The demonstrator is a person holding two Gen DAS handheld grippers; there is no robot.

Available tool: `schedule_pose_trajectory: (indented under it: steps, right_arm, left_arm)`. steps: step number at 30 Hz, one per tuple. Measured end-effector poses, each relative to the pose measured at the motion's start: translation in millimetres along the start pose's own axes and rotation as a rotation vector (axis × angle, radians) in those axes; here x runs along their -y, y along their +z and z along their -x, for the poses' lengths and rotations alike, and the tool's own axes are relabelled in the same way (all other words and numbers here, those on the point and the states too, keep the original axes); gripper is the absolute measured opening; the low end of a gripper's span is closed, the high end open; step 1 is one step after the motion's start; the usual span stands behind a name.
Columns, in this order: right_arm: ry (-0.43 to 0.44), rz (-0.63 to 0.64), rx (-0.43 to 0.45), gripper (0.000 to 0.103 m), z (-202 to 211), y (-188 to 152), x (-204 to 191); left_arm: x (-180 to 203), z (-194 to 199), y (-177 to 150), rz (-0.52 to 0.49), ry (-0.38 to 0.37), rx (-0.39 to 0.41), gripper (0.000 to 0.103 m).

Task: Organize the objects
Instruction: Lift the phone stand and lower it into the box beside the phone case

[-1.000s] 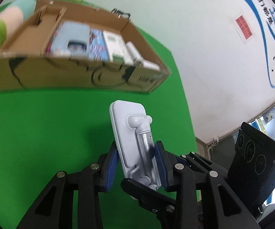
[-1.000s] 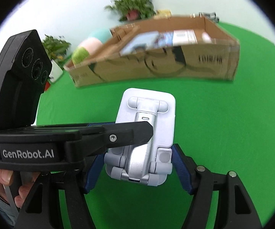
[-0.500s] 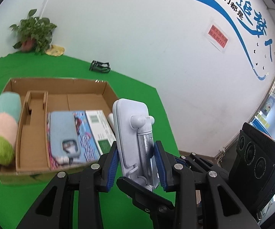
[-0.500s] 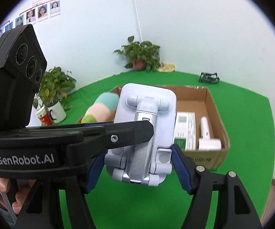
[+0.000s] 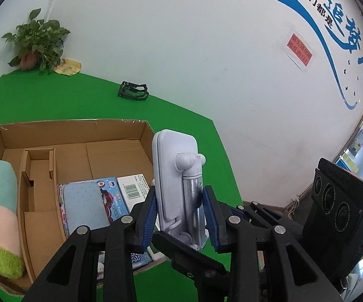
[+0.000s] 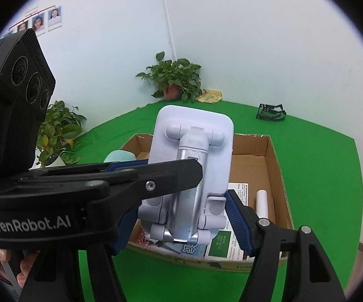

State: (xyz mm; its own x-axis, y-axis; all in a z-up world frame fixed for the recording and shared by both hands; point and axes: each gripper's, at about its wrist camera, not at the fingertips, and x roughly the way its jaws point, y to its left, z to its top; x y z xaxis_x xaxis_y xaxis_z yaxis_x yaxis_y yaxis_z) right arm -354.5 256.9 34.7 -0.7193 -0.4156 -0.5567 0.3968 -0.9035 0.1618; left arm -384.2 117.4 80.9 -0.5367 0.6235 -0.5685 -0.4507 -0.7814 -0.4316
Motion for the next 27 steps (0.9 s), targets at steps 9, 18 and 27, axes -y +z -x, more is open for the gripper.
schedule_pose_trajectory:
  steps: [9, 18, 27]
  right_arm:
    - [0.015, -0.025, -0.192, 0.067, -75, 11, 28]
    - [0.018, -0.069, -0.38, 0.066, -131, -10, 52]
    - [-0.035, -0.065, -0.476, 0.066, -140, -26, 50]
  left_arm:
    - [-74, -79, 8, 0.171, -0.038, -0.119, 0.031]
    - [-127, -140, -13, 0.331, -0.06, -0.24, 0.03]
    - [-152, -164, -30, 0.4, -0.009, -0.319, 0.039]
